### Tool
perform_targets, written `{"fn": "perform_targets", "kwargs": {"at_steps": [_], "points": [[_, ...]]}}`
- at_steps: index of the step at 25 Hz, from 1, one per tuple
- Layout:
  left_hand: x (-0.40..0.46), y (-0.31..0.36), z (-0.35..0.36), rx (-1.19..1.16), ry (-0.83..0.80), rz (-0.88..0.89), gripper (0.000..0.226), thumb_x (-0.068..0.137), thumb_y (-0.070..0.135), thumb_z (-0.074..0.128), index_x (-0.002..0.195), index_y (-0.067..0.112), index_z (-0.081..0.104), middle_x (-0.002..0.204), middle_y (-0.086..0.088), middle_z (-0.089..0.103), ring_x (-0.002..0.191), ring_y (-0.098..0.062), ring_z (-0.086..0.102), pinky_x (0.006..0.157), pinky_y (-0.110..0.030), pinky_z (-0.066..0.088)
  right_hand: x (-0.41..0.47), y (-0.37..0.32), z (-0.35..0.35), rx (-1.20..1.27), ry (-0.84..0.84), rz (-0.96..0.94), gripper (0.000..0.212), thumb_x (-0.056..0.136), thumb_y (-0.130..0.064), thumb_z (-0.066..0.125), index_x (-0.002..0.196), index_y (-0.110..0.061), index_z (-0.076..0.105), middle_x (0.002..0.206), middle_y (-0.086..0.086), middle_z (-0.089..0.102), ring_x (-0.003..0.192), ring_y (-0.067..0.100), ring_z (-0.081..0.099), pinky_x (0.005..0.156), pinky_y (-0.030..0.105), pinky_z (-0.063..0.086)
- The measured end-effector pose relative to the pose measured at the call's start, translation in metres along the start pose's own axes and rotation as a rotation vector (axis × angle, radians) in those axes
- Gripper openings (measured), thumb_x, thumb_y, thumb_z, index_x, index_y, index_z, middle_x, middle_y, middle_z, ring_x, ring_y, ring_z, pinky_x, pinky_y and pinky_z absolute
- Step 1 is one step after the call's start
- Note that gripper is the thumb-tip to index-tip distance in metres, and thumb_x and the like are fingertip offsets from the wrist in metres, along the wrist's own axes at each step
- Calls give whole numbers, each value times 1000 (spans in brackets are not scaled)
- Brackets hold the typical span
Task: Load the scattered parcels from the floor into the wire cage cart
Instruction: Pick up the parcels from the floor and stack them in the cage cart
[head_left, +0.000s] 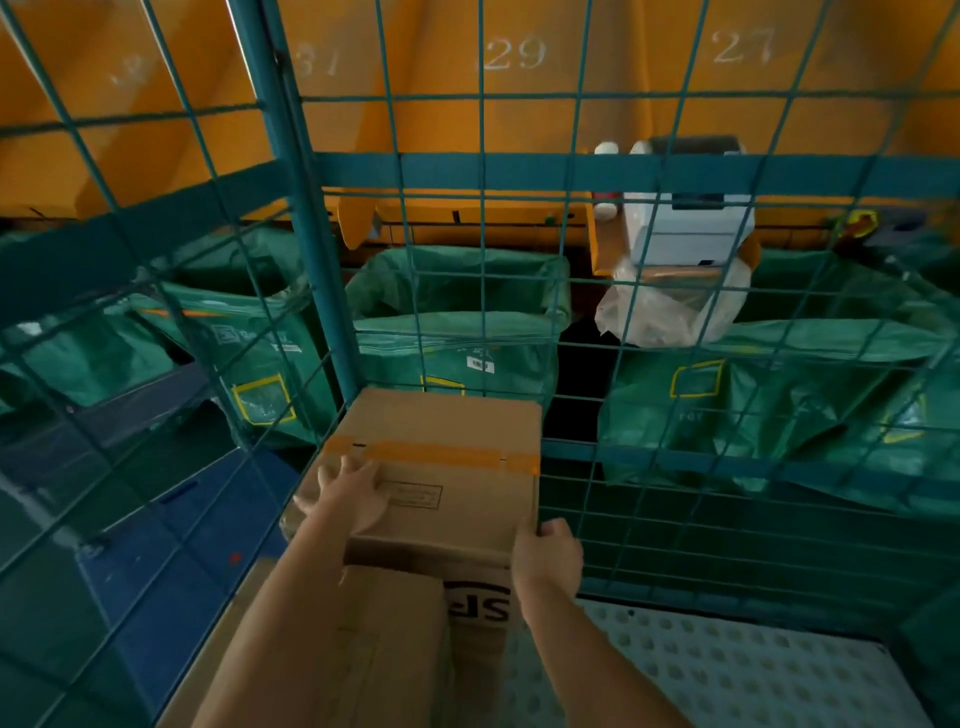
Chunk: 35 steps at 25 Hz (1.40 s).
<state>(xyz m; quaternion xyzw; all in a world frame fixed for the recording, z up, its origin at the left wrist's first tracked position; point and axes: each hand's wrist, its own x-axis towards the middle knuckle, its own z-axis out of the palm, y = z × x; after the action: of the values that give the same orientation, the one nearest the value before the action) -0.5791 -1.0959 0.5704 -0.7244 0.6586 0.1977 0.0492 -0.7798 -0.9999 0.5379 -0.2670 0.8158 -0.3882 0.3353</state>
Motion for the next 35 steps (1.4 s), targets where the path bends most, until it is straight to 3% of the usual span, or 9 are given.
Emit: {"fn": "perform_targets", "kwargs": {"at_steps": [5,9,13,16,19,23,25,30,35], "points": [[-8,-3,5,10,13,24,61,99,51,32,153,36,9,162,2,-6,147,-34,-11,111,-69,-2,9,5,-6,-243,-34,-81,34,97,-47,47,101,-14,57,106,6,60,78,16,49,52,24,30],[-12,-14,8,70,32,65,61,99,57,25,154,35,9,162,3,-4,148,-29,-10,113,-66,0,14,9,-3,-91,-41,-11,32,93,-44,55,90,-13,59,96,6,64,84,18,58,63,25,39],[-25,-1,9,162,81,21,53,101,52,22,151,42,11,159,5,7,146,-28,3,106,-76,10,-2,15,-5,4,49,-9,33,95,-36,55,95,-7,69,95,9,68,83,20,61,57,24,36],[-31,8,16,54,53,-101,52,100,54,19,149,48,3,160,5,-6,146,-31,-10,103,-78,9,0,19,-7,-34,8,-71,37,96,-38,51,96,-4,67,97,11,66,84,21,60,59,26,37],[-29,-2,15,-106,58,-140,65,93,66,32,150,40,13,159,-6,-10,144,-39,-11,106,-74,15,-3,24,-1,-48,-76,-73,44,100,-44,38,103,-9,64,103,12,62,82,21,56,65,29,44],[-23,-6,4,-158,121,-249,102,70,74,64,148,25,18,153,-21,15,140,-42,11,105,-62,33,-6,30,-7,-38,-112,-35,44,104,-40,27,114,-14,60,93,3,59,76,16,52,56,27,36],[-24,3,1,-134,107,-255,109,63,74,70,147,26,20,148,-19,28,137,-41,18,105,-60,34,-6,33,-14,-57,-73,21,44,105,-37,25,113,-12,61,87,2,56,75,19,52,60,29,39],[-35,32,5,-292,199,-101,98,68,57,78,143,15,30,138,-10,41,126,-34,42,107,-49,35,-10,41,-41,117,121,165,42,101,-38,41,111,-6,65,92,11,64,82,28,59,69,34,47],[-72,69,-4,-446,285,63,82,72,52,77,135,15,40,132,-6,44,123,-30,38,103,-44,37,-19,27,-91,214,351,138,44,96,-41,51,115,-4,64,104,18,66,99,37,60,85,45,52]]}}
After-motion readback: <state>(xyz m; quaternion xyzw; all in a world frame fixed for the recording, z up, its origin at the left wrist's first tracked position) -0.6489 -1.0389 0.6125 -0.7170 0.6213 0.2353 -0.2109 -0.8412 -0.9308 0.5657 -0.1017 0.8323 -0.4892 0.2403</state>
